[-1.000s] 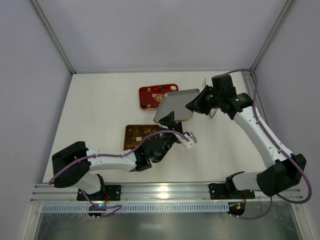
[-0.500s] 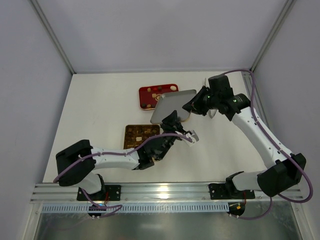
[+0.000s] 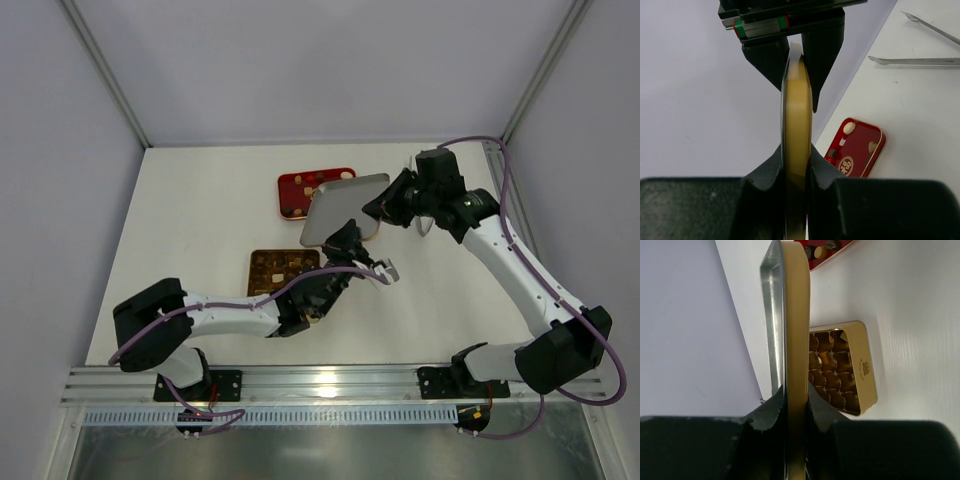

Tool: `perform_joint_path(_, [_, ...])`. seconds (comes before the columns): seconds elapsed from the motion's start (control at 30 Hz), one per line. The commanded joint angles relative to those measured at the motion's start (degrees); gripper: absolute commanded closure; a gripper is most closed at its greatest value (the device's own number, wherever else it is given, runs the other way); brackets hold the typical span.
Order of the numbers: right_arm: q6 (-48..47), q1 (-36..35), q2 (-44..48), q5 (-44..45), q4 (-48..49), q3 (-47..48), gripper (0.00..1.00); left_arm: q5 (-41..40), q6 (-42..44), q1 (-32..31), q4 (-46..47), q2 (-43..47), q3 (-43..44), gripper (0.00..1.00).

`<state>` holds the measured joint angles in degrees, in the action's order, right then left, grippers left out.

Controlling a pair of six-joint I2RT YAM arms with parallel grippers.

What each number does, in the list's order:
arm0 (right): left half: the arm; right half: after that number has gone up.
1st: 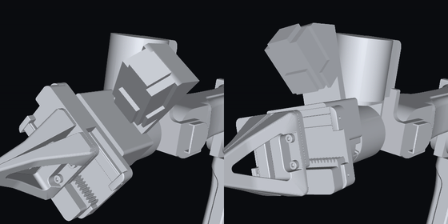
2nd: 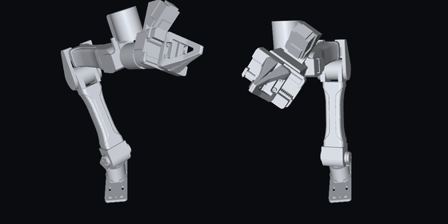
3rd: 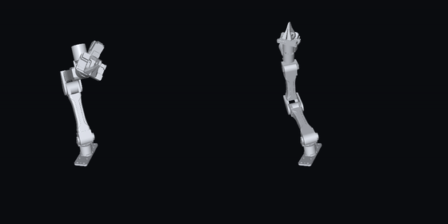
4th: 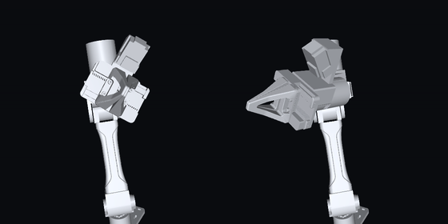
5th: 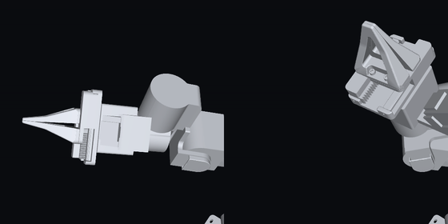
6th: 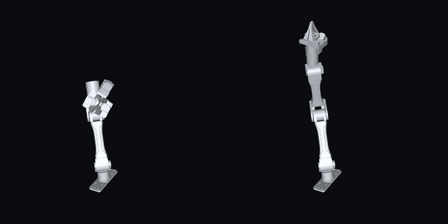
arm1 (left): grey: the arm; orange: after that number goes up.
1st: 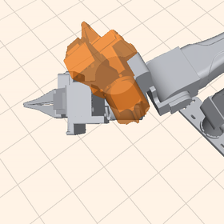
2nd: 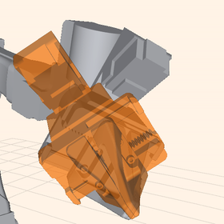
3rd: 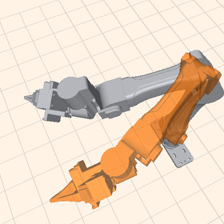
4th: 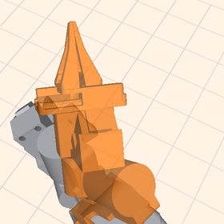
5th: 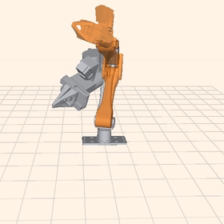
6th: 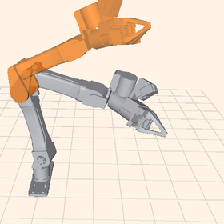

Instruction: Pack the chocolate

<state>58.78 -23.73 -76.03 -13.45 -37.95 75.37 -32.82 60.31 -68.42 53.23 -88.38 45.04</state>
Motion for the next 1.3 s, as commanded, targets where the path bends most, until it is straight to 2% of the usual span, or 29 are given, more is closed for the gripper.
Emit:
perform_joint_path(0.0, [0.2,-0.8,2.0,-2.5,3.0,-1.3,0.80,1.3,-2.4,0.6,4.3,0.8,3.7,1.00])
perform_joint_path(0.07, [0.2,-0.9,2.0,-2.8,3.3,-1.5,0.75,1.3,-3.3,0.6,4.2,1.0,3.7,1.00])
perform_joint_path(0.17, [-0.1,-0.8,2.1,-2.6,3.8,-1.5,0.62,1.1,-4.8,0.6,4.0,1.5,3.7,1.00])
perform_joint_path(0.3, [-0.5,-0.9,2.6,-1.5,4.2,-1.1,0.57,1.1,-7.2,0.6,2.5,2.7,4.4,1.00])
perform_joint_path(0.5, [-1.2,-0.8,2.3,-0.7,4.6,0.4,0.45,0.2,-13.4,0.6,-4.6,4.9,6.1,1.00])
perform_joint_path(0.53, [-1.3,-0.8,2.5,-0.2,4.6,0.5,0.44,0.2,-14.5,0.6,-8.7,5.8,6.5,1.00])
perform_joint_path(0.63, [-1.7,-0.8,2.6,0.3,5.3,1.1,0.38,0.6,-18.6,0.8,-13.2,7.3,7.8,1.00])
perform_joint_path(0.93, [-3.7,-0.6,3.1,2.8,7.5,4.1,0.17,-0.3,-24.9,0.9,-19.9,9.9,8.1,1.00])
perform_joint_path(1.27, [-6.9,0.8,1.6,3.3,8.6,9.9,0.07,0.4,-31.8,1.0,-27.9,12.4,8.0,1.00])
